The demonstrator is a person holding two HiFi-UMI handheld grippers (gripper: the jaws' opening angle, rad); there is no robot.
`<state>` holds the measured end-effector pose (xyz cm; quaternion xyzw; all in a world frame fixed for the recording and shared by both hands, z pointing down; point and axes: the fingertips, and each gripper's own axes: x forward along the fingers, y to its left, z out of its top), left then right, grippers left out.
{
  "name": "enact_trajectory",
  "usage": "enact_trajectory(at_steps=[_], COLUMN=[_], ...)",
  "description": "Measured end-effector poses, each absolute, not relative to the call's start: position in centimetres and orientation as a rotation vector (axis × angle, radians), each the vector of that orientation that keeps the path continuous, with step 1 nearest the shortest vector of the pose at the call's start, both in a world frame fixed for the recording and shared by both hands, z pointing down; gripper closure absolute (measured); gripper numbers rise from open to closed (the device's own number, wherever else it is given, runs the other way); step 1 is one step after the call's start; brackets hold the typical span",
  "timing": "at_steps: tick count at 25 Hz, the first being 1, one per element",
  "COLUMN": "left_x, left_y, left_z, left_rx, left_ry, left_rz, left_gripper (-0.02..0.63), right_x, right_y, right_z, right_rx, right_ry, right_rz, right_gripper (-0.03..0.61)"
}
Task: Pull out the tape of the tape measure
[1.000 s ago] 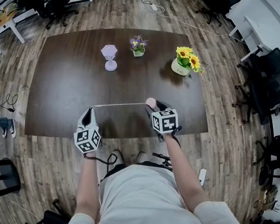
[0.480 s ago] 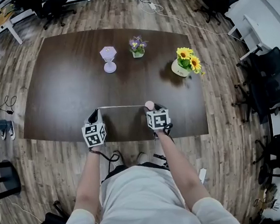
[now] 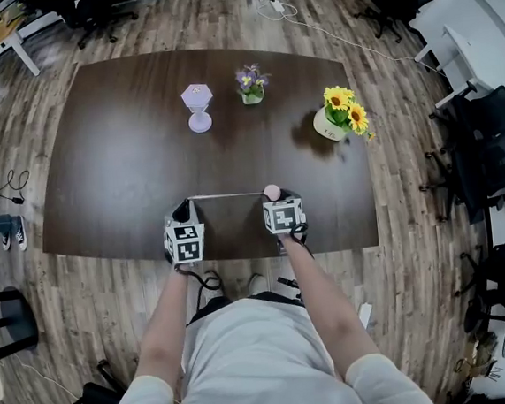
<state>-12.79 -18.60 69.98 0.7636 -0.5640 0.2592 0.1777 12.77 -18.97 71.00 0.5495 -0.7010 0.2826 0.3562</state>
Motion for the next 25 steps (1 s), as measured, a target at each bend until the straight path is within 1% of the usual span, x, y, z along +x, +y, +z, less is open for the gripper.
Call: enact_trajectory(at_steps=[8, 9, 11, 12, 13, 15, 17, 19, 25], left_x=[-12.4, -12.4, -12.1, -12.0, -12.1, -12.7, -13.7, -14.9, -16.0], left_y=[-18.5, -18.5, -18.4, -18.4, -18.4, -18.4, -18.4, -18.3, -18.5], left_z=[71.1, 71.1, 71.2, 71.3, 71.2, 70.9, 70.1, 69.2, 64.4], left_rx=[2.140, 2.142, 2.152, 2.154, 2.151, 2.134, 2.119, 2.104, 2.180], left_ry=[-1.617, -1.613, -1.596, -1.589, -1.589, -1.598, -1.615, -1.645, -1.685], left_rz=[0.824, 0.827, 0.828, 0.825, 0.816, 0.783, 0.738, 0.690, 0.473], left_gripper=[0.590, 0.581, 0.527, 0.511, 0.511, 0.502, 0.474, 0.474, 0.474], right_x=[12.9, 12.9, 12.9, 12.8, 12.7, 12.5, 12.5, 12.6, 13.3], right_y=[-19.1, -19.1, -19.0, -19.0, -18.9, -18.7, -18.5, -18.4, -18.4], right_z=[71.5, 71.5, 71.4, 71.2, 71.1, 71.0, 70.5, 69.7, 64.7], right_rx=[1.434, 1.427, 1.409, 1.399, 1.389, 1.380, 1.386, 1.393, 1.485], right_ry=[-1.830, -1.838, -1.849, -1.855, -1.865, -1.893, -1.924, -1.960, -2.136], right_rz=[0.752, 0.761, 0.773, 0.777, 0.778, 0.775, 0.770, 0.764, 0.736], right_gripper=[0.363, 0.361, 0.360, 0.360, 0.355, 0.318, 0.316, 0.301, 0.307])
